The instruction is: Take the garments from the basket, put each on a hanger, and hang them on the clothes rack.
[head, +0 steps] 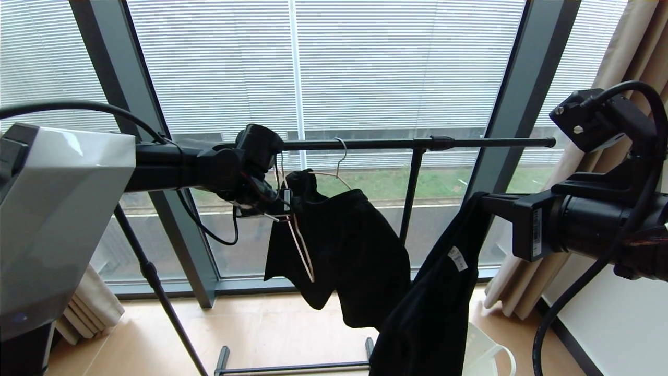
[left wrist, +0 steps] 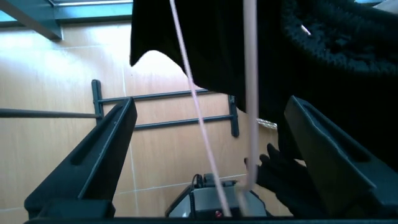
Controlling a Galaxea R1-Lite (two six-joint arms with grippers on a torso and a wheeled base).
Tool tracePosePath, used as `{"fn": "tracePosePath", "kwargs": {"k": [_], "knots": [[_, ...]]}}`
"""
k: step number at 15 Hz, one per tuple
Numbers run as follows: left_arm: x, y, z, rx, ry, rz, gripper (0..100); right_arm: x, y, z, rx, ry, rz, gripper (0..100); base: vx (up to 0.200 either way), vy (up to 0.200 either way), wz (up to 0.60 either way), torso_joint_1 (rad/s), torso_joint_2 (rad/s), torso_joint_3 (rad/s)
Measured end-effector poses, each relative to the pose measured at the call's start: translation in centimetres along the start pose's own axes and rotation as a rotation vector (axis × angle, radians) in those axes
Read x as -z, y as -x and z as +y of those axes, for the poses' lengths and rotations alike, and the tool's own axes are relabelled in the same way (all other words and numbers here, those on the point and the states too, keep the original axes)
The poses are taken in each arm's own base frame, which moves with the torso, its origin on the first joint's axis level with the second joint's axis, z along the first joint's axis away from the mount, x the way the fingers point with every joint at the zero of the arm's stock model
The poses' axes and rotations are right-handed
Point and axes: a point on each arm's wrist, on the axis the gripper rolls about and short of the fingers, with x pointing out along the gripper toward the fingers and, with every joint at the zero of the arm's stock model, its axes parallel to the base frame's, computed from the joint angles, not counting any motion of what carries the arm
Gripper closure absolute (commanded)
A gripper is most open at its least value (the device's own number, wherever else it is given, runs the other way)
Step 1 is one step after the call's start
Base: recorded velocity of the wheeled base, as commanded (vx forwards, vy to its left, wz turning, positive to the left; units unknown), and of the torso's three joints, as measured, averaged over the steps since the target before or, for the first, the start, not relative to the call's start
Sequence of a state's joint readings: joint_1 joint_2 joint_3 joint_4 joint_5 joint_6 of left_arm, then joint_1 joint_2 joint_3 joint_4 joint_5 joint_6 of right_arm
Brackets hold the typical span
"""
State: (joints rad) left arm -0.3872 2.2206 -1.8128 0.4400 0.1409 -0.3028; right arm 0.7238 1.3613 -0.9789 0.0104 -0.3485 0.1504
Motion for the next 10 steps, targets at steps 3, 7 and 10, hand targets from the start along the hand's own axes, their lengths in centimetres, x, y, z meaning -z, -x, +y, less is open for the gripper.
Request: {"fn": "tracePosePath", "kwargs": {"k": [3,7,10], "knots": [[0.6,0.6,-0.6,0.010,-0.029,0.009,0,0.0,0.0,0.0,0.000,-0.001,-0.001,100,0.000,0.000,0.00,0.000,0.00,0.000],[1.7,1.4,-1.8,0.019,-0.061,0.026,0,-0.1,0.1,0.0,0.000,-0.001,-0.005,100,0.000,0.000,0.00,0.000,0.00,0.000],[2.4,1.5,-2.5,0.008,-0.075,0.020,0,-0.1,0.2,0.0,-0.001,-0.002,-0.006,100,0.000,0.000,0.00,0.000,0.00,0.000]]}}
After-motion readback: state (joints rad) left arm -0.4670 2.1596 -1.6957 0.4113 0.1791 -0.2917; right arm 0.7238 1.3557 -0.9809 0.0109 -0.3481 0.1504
